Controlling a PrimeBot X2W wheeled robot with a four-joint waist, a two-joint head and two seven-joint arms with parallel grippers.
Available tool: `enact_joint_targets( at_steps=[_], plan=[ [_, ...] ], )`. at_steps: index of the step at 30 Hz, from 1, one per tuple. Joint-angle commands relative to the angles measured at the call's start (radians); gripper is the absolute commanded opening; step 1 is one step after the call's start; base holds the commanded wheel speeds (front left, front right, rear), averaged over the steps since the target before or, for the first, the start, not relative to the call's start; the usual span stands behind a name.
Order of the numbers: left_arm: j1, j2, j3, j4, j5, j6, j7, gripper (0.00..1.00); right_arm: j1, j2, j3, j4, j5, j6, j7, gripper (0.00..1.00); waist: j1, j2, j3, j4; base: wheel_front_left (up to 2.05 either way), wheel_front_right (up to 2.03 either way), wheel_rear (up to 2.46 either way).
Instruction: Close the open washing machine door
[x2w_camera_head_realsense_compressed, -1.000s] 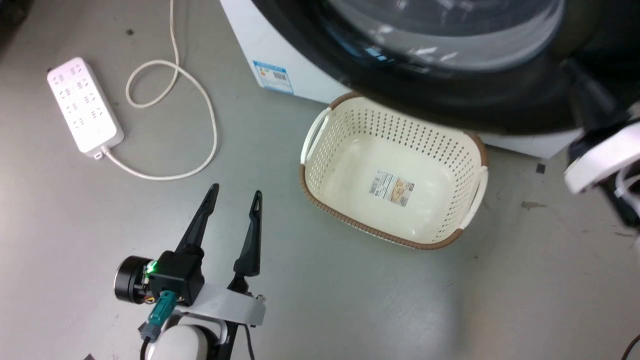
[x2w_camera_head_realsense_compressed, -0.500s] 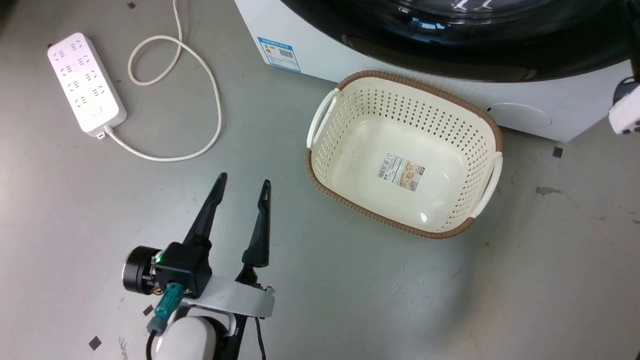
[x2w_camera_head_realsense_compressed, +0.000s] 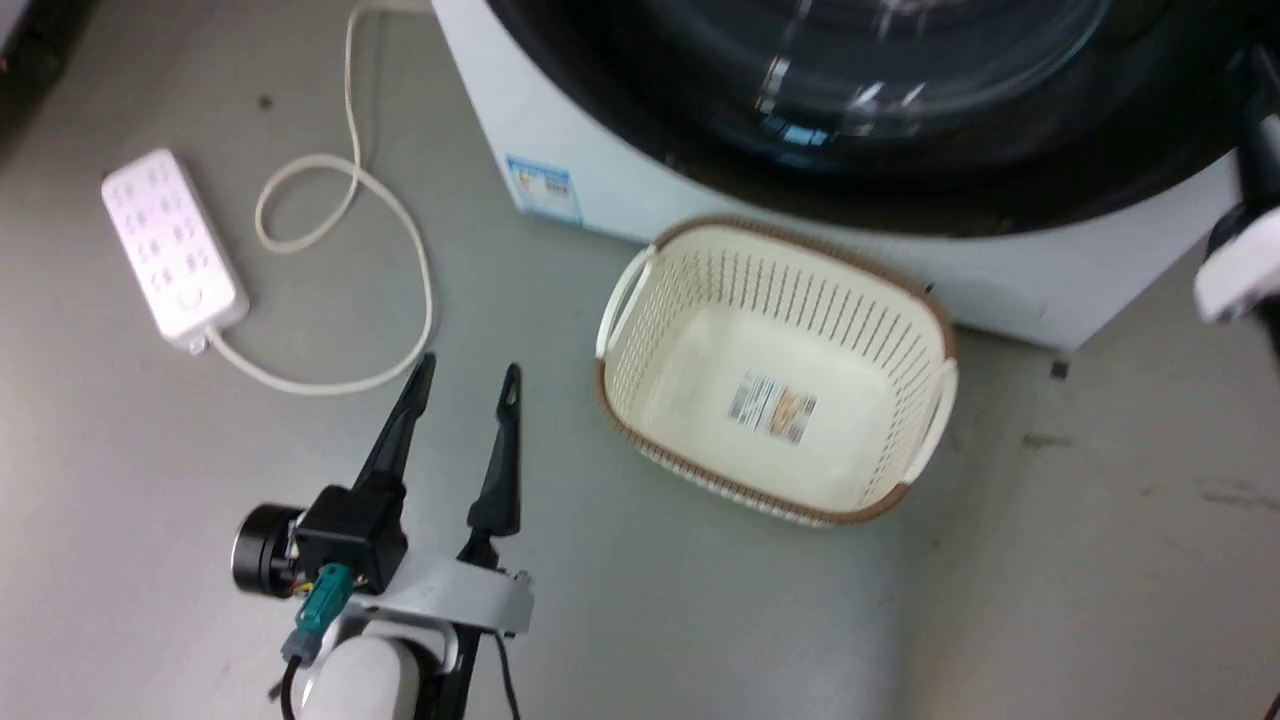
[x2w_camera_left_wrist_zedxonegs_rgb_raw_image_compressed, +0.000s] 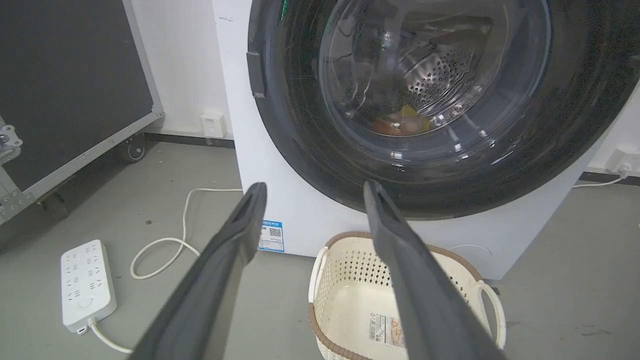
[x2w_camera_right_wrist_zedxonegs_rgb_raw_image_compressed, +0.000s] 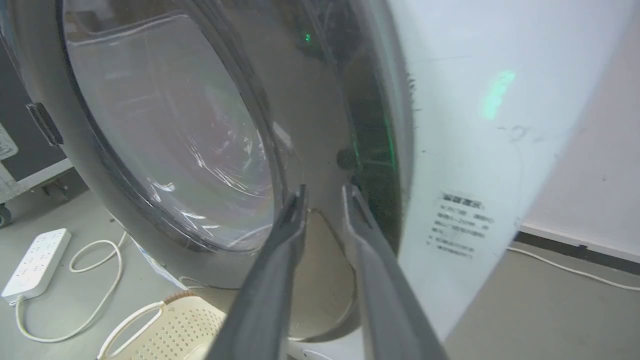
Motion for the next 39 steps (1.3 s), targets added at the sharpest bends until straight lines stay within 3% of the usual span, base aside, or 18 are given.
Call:
enact_joint_targets(
  at_steps=[1,11,21,27,39],
  plan=[
    [0.019,0.000,0.009,0.010,0.000,-0.003,-0.005,1.00,0.054,0.011,-0.007,-0.027,-0.015,-0.001,-0.004,1.00,0.0001,0.0000,-0.070,-0.026,0.00,0.00,0.00],
    [0.089,0.000,0.051,0.115,-0.009,-0.031,-0.005,1.00,0.429,0.131,-0.148,-0.302,-0.119,-0.001,-0.005,1.00,0.0001,0.0000,-0.268,-0.096,0.00,0.00,0.00],
    [0.113,0.000,0.074,0.156,-0.005,-0.062,-0.005,1.00,0.740,0.321,-0.324,-0.566,-0.255,-0.001,-0.005,1.00,0.0001,0.0000,-0.331,-0.142,0.00,0.00,0.00],
    [0.119,0.000,0.085,0.150,0.007,-0.069,-0.005,1.00,0.846,0.374,-0.342,-0.612,-0.328,-0.001,-0.005,1.00,0.0001,0.0000,-0.341,-0.154,0.00,0.00,0.00],
    [0.115,0.007,0.077,0.169,0.064,-0.070,-0.005,1.00,0.898,0.387,-0.316,-0.601,-0.332,-0.001,-0.005,1.00,0.0001,0.0000,-0.343,-0.153,0.00,0.00,0.00]
  ],
)
